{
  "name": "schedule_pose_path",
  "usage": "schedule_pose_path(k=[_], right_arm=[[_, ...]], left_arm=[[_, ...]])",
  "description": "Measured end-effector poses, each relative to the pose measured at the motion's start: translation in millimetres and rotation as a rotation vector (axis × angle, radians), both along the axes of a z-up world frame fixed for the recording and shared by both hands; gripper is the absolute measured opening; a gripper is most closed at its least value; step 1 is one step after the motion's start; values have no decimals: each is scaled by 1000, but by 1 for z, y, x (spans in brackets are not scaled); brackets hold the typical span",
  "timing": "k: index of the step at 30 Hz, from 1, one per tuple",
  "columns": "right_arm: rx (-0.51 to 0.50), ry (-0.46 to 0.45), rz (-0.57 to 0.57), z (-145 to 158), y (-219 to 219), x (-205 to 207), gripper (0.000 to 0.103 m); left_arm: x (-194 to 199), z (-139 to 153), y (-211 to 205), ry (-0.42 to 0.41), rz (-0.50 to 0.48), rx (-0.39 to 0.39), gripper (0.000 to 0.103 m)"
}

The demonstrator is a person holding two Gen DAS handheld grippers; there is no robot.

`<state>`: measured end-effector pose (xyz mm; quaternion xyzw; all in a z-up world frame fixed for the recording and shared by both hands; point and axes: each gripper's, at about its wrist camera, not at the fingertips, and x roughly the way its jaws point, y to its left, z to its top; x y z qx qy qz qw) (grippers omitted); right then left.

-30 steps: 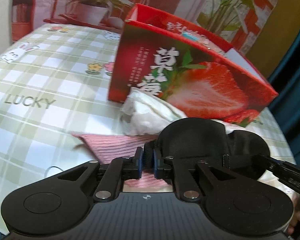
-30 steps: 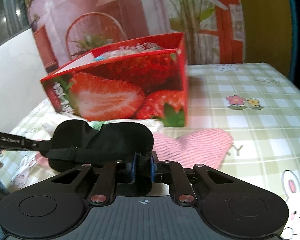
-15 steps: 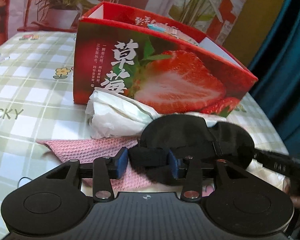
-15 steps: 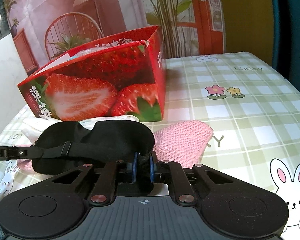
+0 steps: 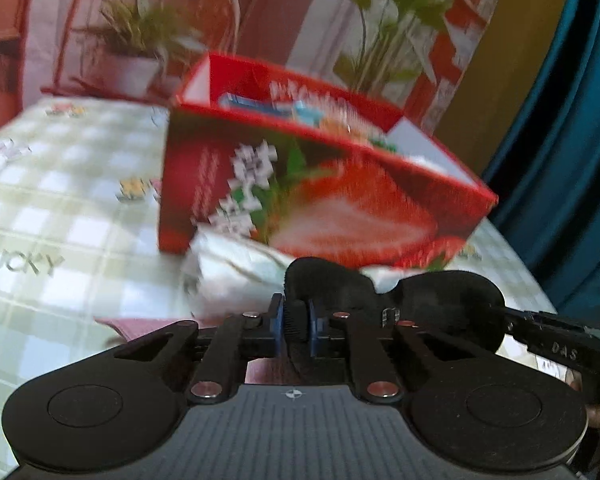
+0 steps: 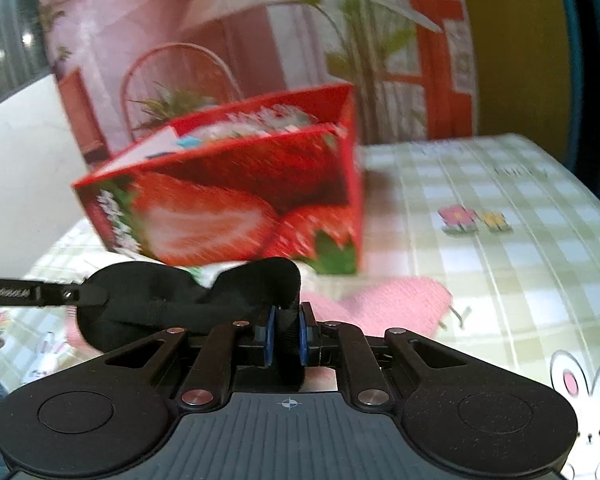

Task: Organize soft objects
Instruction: 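Carry the eye mask with both grippers into the red box and release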

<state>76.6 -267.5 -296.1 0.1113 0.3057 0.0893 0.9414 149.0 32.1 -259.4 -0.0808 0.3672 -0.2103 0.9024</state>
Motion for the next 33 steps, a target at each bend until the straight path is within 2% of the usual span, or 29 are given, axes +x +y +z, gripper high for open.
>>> schedule_pose_path(k=[4, 6, 11, 16, 20, 24, 27, 31, 33], right_arm=[[-37, -83, 75, 21, 14, -4, 10], [-49, -139, 83, 34, 17, -8, 10], [-35, -245, 91, 65, 17, -9, 10], [-28, -293, 101, 99, 14, 11, 10], [-11, -290, 106, 119, 14, 42, 10], [-28, -259, 116, 126, 14, 79, 10], [-45, -206, 125, 122, 15, 103, 10], [-85, -113, 126, 104, 18, 132, 10], [-93, -65, 121, 93, 19, 142, 10]], left_arm=[[-7, 19, 4, -79, 19, -8, 11], [-10, 33, 7, -145, 11, 4, 11], [-10, 76, 12, -274, 17, -31, 11], [5, 116, 0, -364, 3, -9, 11], [30, 132, -11, -354, 12, 1, 11], [57, 133, -22, -322, 5, 49, 11], [80, 122, -26, -246, -15, 88, 11], [111, 93, -36, -130, -31, 172, 11], [122, 81, -35, -85, -26, 181, 11]])
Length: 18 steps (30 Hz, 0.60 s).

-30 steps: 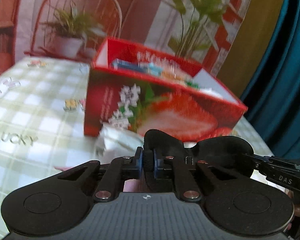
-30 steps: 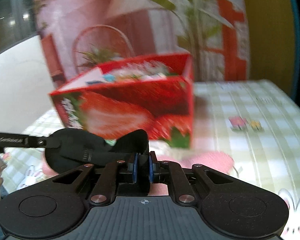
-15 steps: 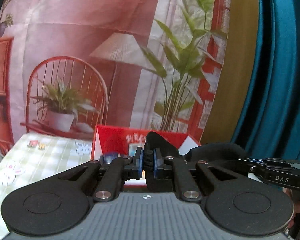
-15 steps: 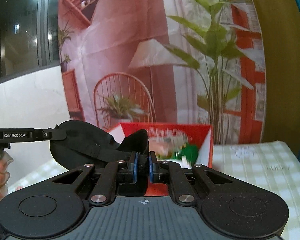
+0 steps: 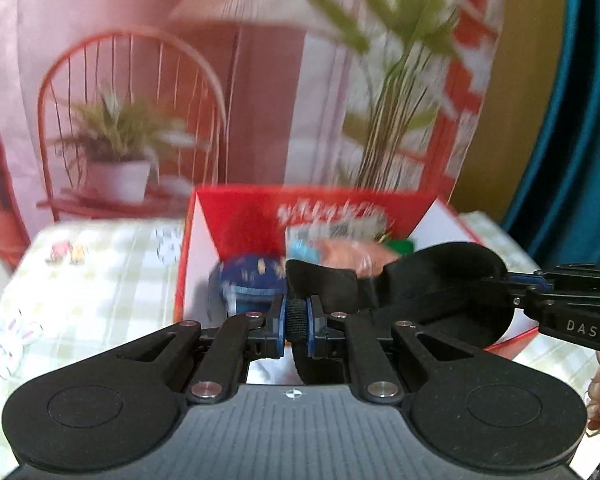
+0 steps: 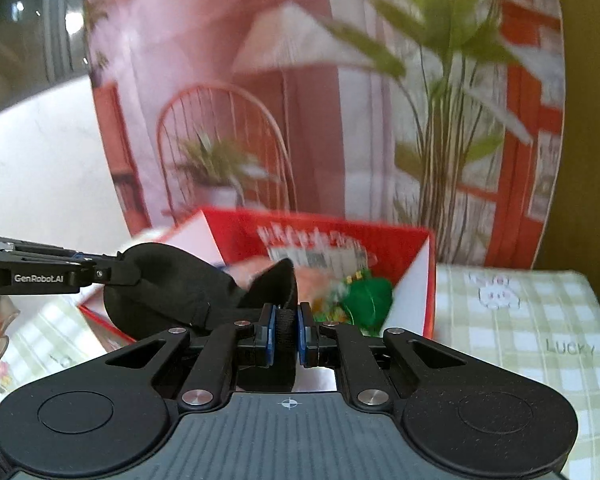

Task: Organize soft objects
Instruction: 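Carry the eye mask with both grippers into the red box and release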

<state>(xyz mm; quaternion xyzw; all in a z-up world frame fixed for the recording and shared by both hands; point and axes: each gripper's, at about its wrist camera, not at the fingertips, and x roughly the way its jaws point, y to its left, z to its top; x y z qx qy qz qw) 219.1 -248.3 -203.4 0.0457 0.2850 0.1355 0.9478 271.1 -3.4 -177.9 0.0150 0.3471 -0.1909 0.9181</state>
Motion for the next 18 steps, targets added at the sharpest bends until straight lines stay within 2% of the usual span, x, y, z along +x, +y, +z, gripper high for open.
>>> schedule_pose_path(k=[6, 10, 14, 16, 18], right_arm=[[3, 77, -23, -22, 2, 18, 10], [4, 87, -20, -27, 4, 20, 10], [-5, 69, -20, -26, 4, 17, 13], [-34, 28, -29, -23, 5, 11, 20], [-85, -16, -39, -20, 7, 3, 36]], left_arm=[[15, -16, 1, 28, 10, 21, 11], [18, -20, 5, 34, 15, 20, 12], [15, -16, 4, 28, 11, 28, 18], [10, -13, 6, 14, 3, 20, 28], [4, -8, 6, -8, -3, 13, 62]])
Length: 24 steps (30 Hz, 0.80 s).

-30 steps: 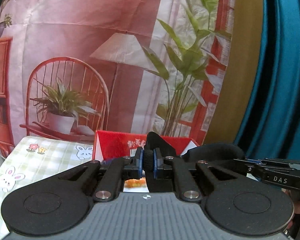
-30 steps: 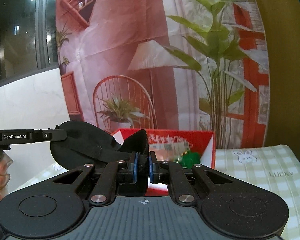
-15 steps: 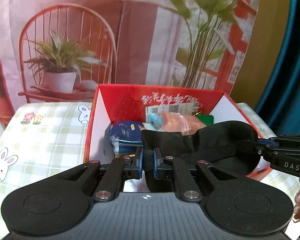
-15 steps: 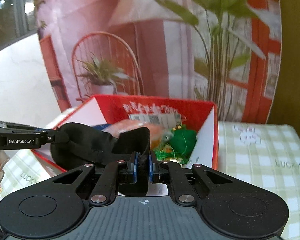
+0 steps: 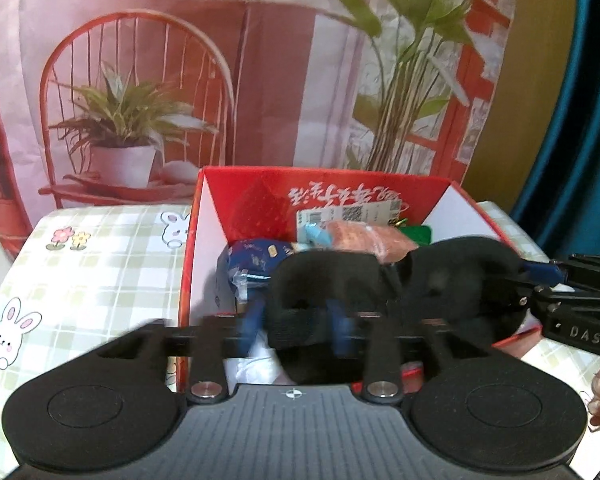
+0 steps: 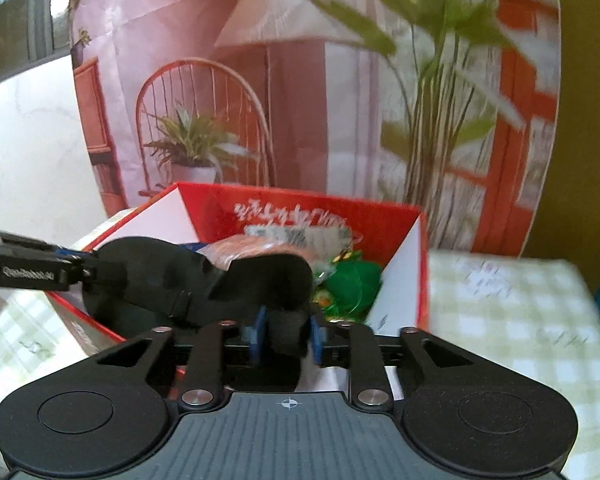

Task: Organize soft objects
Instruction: 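Carry the eye mask with both grippers into the red box and release, then lower both grippers onto the pink knitted cloth and close them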

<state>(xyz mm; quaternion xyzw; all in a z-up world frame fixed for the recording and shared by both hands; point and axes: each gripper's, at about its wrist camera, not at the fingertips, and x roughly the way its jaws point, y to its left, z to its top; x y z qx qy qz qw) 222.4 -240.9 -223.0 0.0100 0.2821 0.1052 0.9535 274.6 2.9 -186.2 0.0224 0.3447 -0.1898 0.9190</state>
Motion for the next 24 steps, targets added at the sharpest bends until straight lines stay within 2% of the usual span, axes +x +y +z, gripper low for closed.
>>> schedule_pose_path(k=[3, 4, 6, 10, 12, 17, 24], right_arm=[[-27, -43, -12, 4, -1, -10, 60], [-28, -55, -15, 4, -1, -13, 62], [-30, -73, -21, 5, -3, -20, 74], [-10, -110, -26, 5, -9, -40, 90], [5, -134, -28, 2, -13, -54, 101], [40, -136, -51, -14, -22, -80, 103], [69, -23, -86, -58, -21, -101, 103]], left_arm=[[-13, 8, -2, -55, -6, 1, 78], [-17, 9, -3, -63, -11, 3, 81], [-26, 12, -5, -71, -11, 5, 91], [-49, 10, -5, -91, -20, 5, 98], [-60, 6, -4, -83, -6, 9, 101], [-79, -18, 3, -27, 64, -15, 101], [-99, -60, 2, 61, 71, 2, 101]])
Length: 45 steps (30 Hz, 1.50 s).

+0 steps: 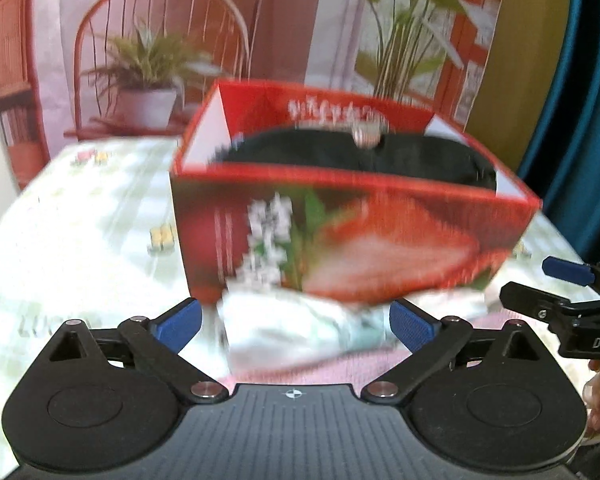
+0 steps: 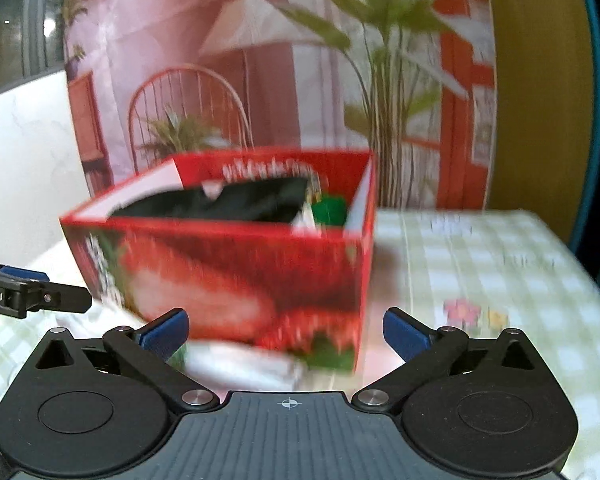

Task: Organize soft objects
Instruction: 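Lower both grippers onto the pink knitted cloth and close them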

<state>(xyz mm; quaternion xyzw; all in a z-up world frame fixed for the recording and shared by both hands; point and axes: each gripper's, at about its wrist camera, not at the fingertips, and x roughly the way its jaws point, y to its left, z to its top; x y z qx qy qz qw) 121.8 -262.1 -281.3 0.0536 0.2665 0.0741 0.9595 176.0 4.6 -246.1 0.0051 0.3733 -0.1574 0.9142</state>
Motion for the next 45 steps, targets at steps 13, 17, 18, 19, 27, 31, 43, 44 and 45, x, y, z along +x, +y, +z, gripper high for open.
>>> schedule_pose_path(k=[13, 17, 18, 19, 27, 31, 43, 44, 45], right_arm=[[-17, 157, -49, -57, 6, -8, 103], [4, 172, -48, -60, 4, -6, 103], [2, 171, -47, -60, 4, -6, 103], [-2, 170, -46, -61, 5, -7, 103], [-15, 173, -40, -60, 6, -6, 103], [-13, 174, -38, -60, 6, -6, 103], [20, 161, 7, -56, 12, -14, 69], [29, 162, 13, -55, 13, -15, 63], [37, 164, 19, -54, 14, -16, 57]], left_arm=[[-5, -45, 2, 121, 31, 38, 101], [-8, -46, 4, 115, 26, 46, 101], [-9, -45, 4, 111, 26, 43, 101], [-11, -43, 4, 105, 24, 38, 101], [-22, -31, 1, 54, -23, -34, 86], [-20, -34, -7, 74, -56, -33, 77], [-13, -49, -4, 126, -66, -59, 67], [-13, -49, -4, 126, -67, -57, 67], [-13, -49, -4, 126, -67, -56, 67]])
